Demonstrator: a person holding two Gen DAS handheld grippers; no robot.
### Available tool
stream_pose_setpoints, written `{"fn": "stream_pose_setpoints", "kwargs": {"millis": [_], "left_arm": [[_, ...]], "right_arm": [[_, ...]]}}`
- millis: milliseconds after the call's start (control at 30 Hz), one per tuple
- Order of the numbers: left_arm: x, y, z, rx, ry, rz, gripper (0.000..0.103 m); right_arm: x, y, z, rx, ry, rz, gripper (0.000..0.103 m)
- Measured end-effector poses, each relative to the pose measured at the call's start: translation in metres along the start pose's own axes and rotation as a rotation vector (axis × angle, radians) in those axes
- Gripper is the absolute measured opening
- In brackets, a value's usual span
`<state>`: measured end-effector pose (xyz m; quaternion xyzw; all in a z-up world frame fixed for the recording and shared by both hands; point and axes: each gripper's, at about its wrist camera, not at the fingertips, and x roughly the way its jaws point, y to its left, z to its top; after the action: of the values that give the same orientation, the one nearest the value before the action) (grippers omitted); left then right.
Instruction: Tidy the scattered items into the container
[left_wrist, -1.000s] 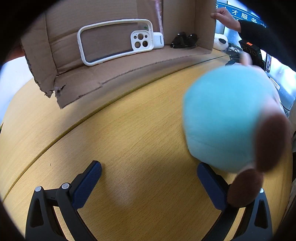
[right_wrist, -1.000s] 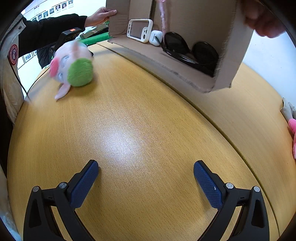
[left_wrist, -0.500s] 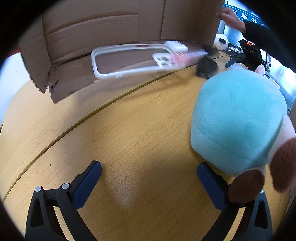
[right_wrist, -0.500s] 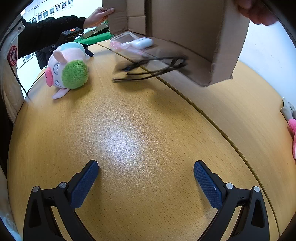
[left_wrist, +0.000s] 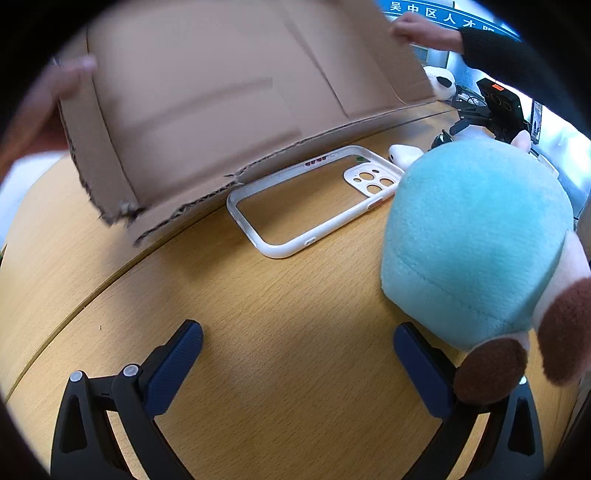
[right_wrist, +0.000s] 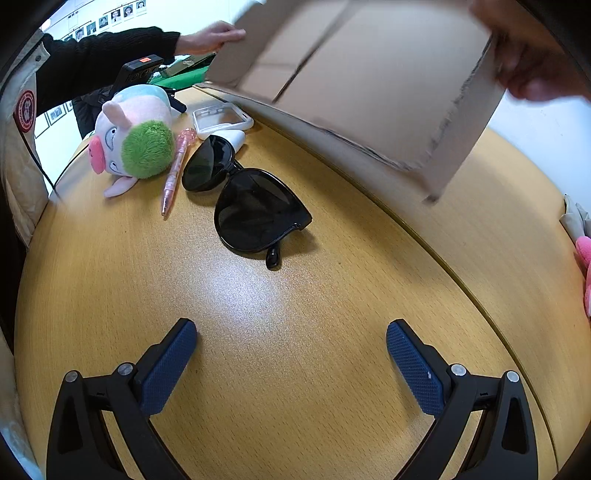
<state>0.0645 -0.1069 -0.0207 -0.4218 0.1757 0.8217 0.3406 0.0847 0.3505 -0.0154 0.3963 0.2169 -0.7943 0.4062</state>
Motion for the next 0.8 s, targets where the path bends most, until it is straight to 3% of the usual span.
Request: {"fn": "stream_pose_setpoints", "kwargs": {"millis": [800], "left_arm": [[0.0005,-0.0006,0.0012,0.001,0.000,0.000,0.103]], "right_arm": [[0.0022,-0.0004,0.0016,0.002,0.000,0.000,0.103]]}}
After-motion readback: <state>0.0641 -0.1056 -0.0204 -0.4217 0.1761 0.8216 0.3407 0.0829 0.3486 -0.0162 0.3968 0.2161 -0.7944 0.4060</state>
